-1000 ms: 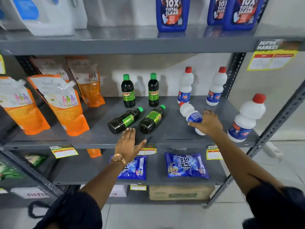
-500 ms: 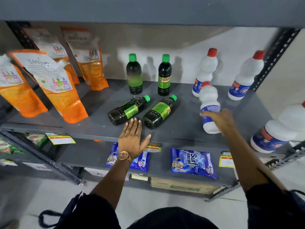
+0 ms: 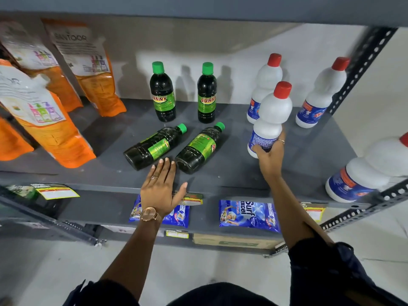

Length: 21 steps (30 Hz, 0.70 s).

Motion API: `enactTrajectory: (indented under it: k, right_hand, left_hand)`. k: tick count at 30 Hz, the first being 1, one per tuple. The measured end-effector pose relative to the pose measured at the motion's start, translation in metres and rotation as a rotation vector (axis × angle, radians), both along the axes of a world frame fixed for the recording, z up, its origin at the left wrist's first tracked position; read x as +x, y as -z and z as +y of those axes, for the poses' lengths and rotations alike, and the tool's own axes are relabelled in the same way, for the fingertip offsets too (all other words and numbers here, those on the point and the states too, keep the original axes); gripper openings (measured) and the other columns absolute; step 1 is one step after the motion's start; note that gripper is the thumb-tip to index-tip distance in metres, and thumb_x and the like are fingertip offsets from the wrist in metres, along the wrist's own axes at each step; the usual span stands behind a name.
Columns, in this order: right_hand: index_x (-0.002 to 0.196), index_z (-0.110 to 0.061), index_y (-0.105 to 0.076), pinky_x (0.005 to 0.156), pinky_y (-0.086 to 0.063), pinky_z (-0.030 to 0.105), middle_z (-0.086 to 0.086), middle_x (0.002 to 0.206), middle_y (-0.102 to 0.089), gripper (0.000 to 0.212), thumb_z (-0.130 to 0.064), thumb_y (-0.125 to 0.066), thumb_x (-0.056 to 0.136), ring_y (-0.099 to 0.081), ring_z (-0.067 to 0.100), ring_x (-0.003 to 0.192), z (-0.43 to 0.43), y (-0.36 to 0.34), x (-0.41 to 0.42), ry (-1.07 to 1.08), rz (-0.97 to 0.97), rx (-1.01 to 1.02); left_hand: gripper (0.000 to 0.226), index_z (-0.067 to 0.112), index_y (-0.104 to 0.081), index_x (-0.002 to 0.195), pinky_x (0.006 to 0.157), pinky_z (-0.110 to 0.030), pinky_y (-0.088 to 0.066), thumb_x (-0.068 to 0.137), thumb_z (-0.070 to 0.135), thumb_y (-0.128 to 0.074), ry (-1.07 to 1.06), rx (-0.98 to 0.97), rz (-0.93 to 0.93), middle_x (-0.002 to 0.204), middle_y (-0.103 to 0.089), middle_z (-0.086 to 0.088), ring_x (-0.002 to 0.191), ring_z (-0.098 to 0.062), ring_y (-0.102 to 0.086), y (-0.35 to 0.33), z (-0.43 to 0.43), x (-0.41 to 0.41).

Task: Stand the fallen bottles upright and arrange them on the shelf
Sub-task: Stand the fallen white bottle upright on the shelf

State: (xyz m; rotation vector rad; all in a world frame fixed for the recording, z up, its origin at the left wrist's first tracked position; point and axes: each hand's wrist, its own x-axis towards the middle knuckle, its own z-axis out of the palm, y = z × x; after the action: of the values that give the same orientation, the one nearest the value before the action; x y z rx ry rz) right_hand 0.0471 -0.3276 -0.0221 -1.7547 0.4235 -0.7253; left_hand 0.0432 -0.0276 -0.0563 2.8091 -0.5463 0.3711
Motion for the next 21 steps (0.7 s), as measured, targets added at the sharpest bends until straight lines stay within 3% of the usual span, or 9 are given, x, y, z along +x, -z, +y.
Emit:
enactTrajectory:
  k: [2,4,7,9,12,14,15,18,21]
  right_hand:
    - [0.134,-0.006,-0.045,0.084,-0.053,0.023,0.005,0.119,-0.061,0.073,-0.014,-0.076,0.068,-0.060,0.016,0.102,-0.002,0.003,-0.003,0.029,0.032,0.018]
    - [0.129,-0.010,-0.049,0.087,-0.053,0.018,-0.001,0.117,-0.062,0.076,-0.023,-0.087,0.064,-0.061,0.013,0.102,-0.001,0.001,-0.004,0.076,0.054,-0.017]
    - [0.118,-0.007,-0.049,0.093,-0.052,0.038,0.009,0.115,-0.060,0.095,-0.048,-0.092,0.044,-0.057,0.024,0.107,0.007,-0.004,0.006,0.183,0.054,-0.052]
    - [0.124,-0.005,-0.045,0.101,-0.041,0.043,0.013,0.121,-0.053,0.106,-0.053,-0.091,0.042,-0.047,0.027,0.117,0.011,-0.006,0.011,0.220,0.120,-0.094]
    - [0.132,-0.011,-0.041,0.103,-0.045,0.041,0.006,0.125,-0.053,0.092,-0.033,-0.090,0.057,-0.050,0.023,0.118,0.007,0.002,0.009,0.117,0.080,-0.057]
    - [0.133,-0.011,-0.045,0.096,-0.053,0.036,-0.001,0.119,-0.058,0.078,-0.015,-0.085,0.065,-0.059,0.018,0.109,0.002,0.007,0.003,0.069,0.075,-0.012]
    - [0.132,-0.012,-0.048,0.093,-0.055,0.032,-0.003,0.118,-0.060,0.076,-0.014,-0.085,0.066,-0.061,0.017,0.107,0.001,0.008,0.002,0.081,0.077,-0.023]
    - [0.123,-0.012,-0.051,0.094,-0.054,0.038,0.006,0.119,-0.060,0.082,-0.039,-0.090,0.055,-0.059,0.024,0.110,0.004,0.005,0.006,0.159,0.080,-0.049]
    - [0.126,-0.009,-0.047,0.100,-0.044,0.040,0.013,0.126,-0.051,0.098,-0.054,-0.088,0.049,-0.048,0.027,0.118,0.007,0.002,0.011,0.248,0.124,-0.086]
  left_hand:
    - [0.073,0.002,-0.051,0.130,0.111,-0.042,-0.030,0.092,0.056,-0.020,0.004,-0.003,0.000,0.135,-0.052,-0.018,0.129,-0.029,-0.044,-0.001,0.000,-0.001]
    - [0.074,0.002,-0.052,0.129,0.110,-0.043,-0.031,0.092,0.056,-0.018,0.004,-0.004,0.007,0.134,-0.053,-0.019,0.129,-0.030,-0.045,-0.002,-0.001,0.000]
    - [0.075,0.002,-0.053,0.129,0.109,-0.044,-0.032,0.092,0.057,-0.016,0.002,0.000,0.017,0.133,-0.053,-0.019,0.128,-0.031,-0.045,-0.004,-0.002,0.000]
    - [0.076,0.002,-0.052,0.129,0.109,-0.044,-0.033,0.092,0.057,-0.016,0.004,0.002,0.025,0.133,-0.053,-0.019,0.128,-0.031,-0.045,-0.005,-0.002,0.000]
    - [0.077,0.002,-0.051,0.131,0.110,-0.045,-0.032,0.092,0.058,-0.014,0.004,0.008,0.033,0.135,-0.051,-0.019,0.129,-0.030,-0.044,-0.005,-0.002,-0.001]
    - [0.077,0.002,-0.050,0.131,0.110,-0.045,-0.032,0.092,0.058,-0.014,0.002,0.011,0.036,0.135,-0.051,-0.019,0.130,-0.030,-0.043,-0.005,-0.002,-0.001]
    - [0.077,0.002,-0.050,0.131,0.110,-0.045,-0.032,0.092,0.058,-0.014,0.002,0.013,0.040,0.136,-0.051,-0.019,0.130,-0.030,-0.043,-0.005,-0.002,0.000]
    - [0.078,0.002,-0.049,0.132,0.110,-0.044,-0.031,0.092,0.059,-0.014,-0.002,0.021,0.055,0.136,-0.050,-0.019,0.130,-0.030,-0.042,-0.005,-0.002,0.000]
    - [0.077,0.002,-0.049,0.132,0.111,-0.044,-0.030,0.092,0.058,-0.014,-0.004,0.017,0.069,0.136,-0.050,-0.019,0.131,-0.030,-0.042,-0.006,-0.002,-0.001]
